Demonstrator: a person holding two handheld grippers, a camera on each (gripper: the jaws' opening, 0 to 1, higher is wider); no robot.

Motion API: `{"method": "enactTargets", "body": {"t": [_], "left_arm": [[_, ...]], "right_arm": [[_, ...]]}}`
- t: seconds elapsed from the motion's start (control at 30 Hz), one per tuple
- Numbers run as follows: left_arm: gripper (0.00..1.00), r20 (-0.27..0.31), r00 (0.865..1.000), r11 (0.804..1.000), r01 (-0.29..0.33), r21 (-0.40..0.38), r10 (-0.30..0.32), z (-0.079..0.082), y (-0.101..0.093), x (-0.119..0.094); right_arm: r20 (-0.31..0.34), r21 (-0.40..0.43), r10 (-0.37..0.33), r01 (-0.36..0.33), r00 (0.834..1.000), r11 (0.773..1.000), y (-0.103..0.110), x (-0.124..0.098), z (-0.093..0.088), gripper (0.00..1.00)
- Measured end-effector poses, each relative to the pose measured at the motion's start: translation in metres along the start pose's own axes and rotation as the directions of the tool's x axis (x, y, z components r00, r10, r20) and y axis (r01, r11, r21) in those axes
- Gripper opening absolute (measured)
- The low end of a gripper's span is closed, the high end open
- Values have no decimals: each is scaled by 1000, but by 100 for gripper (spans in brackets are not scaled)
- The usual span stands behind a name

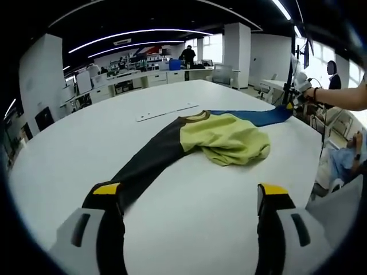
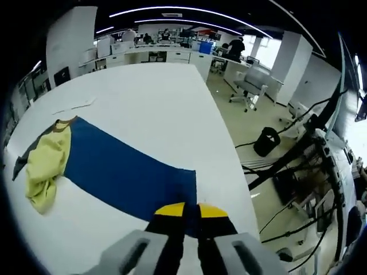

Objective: Fold the garment on the visible template until the final outline fits inside the template.

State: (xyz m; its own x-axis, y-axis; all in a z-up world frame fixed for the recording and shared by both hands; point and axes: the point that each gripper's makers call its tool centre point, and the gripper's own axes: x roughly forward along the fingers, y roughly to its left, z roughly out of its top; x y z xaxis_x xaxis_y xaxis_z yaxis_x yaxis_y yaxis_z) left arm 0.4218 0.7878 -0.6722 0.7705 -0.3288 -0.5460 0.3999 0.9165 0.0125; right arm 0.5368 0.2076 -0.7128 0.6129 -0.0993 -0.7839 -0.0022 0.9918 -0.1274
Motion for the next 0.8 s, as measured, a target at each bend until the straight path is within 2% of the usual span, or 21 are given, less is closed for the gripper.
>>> {"method": "enactTargets", "body": {"t": [0.1, 0.2, 0.33, 0.43, 0.53, 0.77, 0.8], "left_arm": [[95, -7, 1000, 1000, -2, 3, 2, -1, 0, 0], [96, -4, 1000, 1000, -3, -1, 3, -2, 0, 0], [98, -5, 1000, 1000, -7, -6, 7, -2, 1, 0], [99, -2, 1000, 1000, -5, -8, 5, -2, 1, 0], [99, 6, 1000, 1000, -5, -7, 5, 1, 1, 0], [99, 14, 1000, 1000, -11, -10, 11, 3, 2, -2], [99, 17, 1000, 1000, -11, -11, 11, 3, 2, -2]], "right_arm": [[-15, 4, -16, 16, 1000, 1000, -3, -1, -4, 17], [-21, -8, -5, 5, 1000, 1000, 3, -3, -6, 28], [-11, -57, 48, -49, 999, 997, 22, -7, -3, 41], [4, -97, 123, -122, 992, 988, 46, -10, 3, 50], [10, -127, 159, -157, 987, 979, 62, -13, 6, 60], [18, -192, 294, -285, 956, 939, 110, -19, 15, 77], [14, -214, 331, -321, 944, 923, 122, -22, 15, 77]]}}
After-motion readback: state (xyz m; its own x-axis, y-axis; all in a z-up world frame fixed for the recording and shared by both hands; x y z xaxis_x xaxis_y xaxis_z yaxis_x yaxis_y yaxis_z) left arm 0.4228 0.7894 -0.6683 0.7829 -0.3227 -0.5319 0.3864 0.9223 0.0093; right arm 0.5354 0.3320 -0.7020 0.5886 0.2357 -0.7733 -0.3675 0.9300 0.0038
